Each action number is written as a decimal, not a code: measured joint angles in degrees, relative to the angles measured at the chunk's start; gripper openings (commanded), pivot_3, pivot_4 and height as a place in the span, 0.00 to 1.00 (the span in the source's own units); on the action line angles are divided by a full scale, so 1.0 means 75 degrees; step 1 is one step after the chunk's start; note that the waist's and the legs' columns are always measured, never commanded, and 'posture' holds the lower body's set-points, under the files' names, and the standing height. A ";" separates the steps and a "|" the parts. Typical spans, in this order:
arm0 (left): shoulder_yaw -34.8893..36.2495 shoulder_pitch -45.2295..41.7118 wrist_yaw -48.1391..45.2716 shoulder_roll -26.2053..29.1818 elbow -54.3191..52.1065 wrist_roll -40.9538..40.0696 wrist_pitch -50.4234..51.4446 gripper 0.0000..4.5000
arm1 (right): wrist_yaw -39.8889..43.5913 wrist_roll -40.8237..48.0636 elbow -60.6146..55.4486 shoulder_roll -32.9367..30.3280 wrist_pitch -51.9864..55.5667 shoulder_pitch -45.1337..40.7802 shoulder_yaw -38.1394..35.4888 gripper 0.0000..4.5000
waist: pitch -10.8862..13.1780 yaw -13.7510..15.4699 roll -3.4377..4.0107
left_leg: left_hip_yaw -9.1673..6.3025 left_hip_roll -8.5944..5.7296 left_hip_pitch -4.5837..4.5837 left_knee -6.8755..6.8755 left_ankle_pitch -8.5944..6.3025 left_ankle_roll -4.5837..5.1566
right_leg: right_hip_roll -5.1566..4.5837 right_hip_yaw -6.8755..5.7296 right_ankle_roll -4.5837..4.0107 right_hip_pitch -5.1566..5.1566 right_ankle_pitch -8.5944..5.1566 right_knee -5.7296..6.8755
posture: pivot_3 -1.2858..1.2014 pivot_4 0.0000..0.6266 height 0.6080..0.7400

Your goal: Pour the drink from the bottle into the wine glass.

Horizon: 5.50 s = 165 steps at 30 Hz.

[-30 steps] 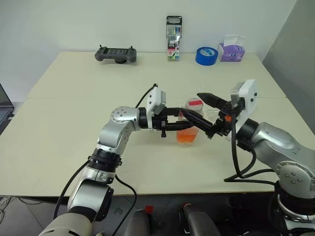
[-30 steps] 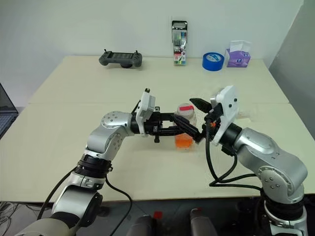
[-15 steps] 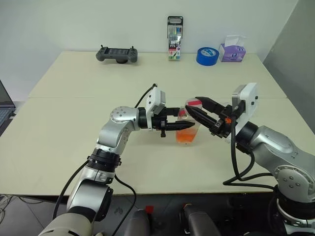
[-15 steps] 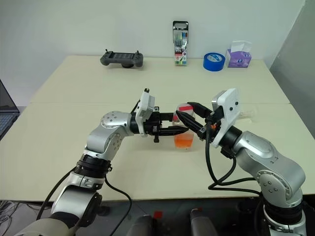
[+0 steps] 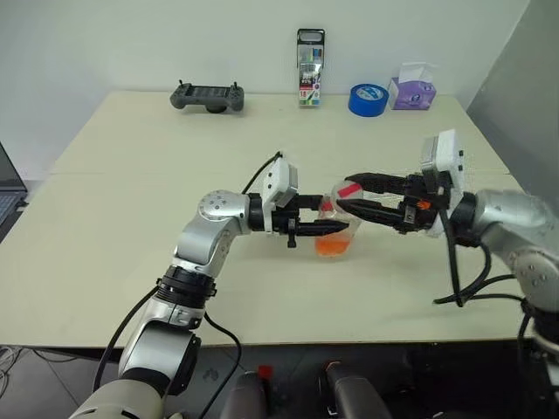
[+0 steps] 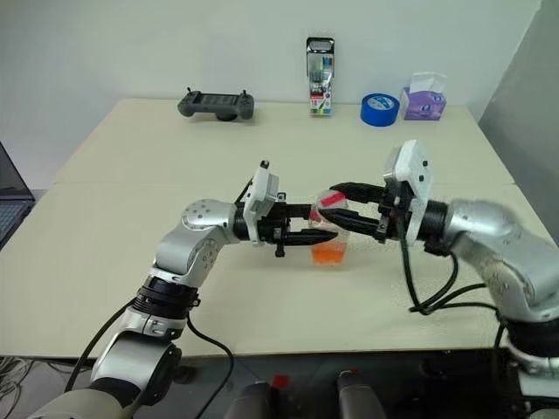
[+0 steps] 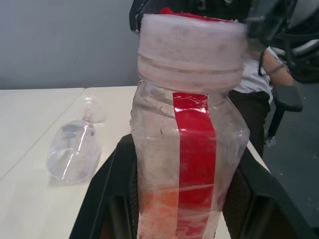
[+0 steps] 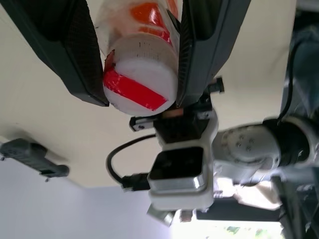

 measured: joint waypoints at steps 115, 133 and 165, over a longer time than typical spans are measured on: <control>0.3564 -0.0054 0.6958 0.0044 0.3995 0.1219 -0.3053 0.39 | -0.2790 0.0506 -0.2019 0.1202 0.0867 0.2019 -0.0571 0.99 | -0.0001 0.0046 -0.0013 | -0.0017 0.0013 -0.0017 0.0013 0.0001 -0.0003 | -0.0036 -0.0013 -0.0011 0.0001 0.0013 0.0010 | 0.52 0.24 1.00; 0.3271 0.0116 0.6718 0.0172 0.4698 0.1525 -0.3693 1.00 | -0.2848 0.0286 -0.2023 0.1202 0.0882 0.2016 -0.0572 1.00 | -0.0003 0.0038 -0.0015 | -0.0020 0.0013 0.0001 0.0009 0.0001 -0.0002 | -0.0031 -0.0021 -0.0006 0.0016 0.0010 0.0013 | 0.52 0.24 1.00; 0.1220 0.2908 0.2454 0.2328 -0.2390 -0.0301 0.1195 1.00 | -0.3707 -0.4634 -0.0325 -0.1061 -0.1008 0.3847 0.0023 1.00 | -0.0005 0.0035 -0.0014 | 0.0015 0.0007 0.0027 0.0004 0.0001 -0.0004 | -0.0030 0.0007 0.0000 0.0020 -0.0002 0.0009 | 0.52 0.24 1.00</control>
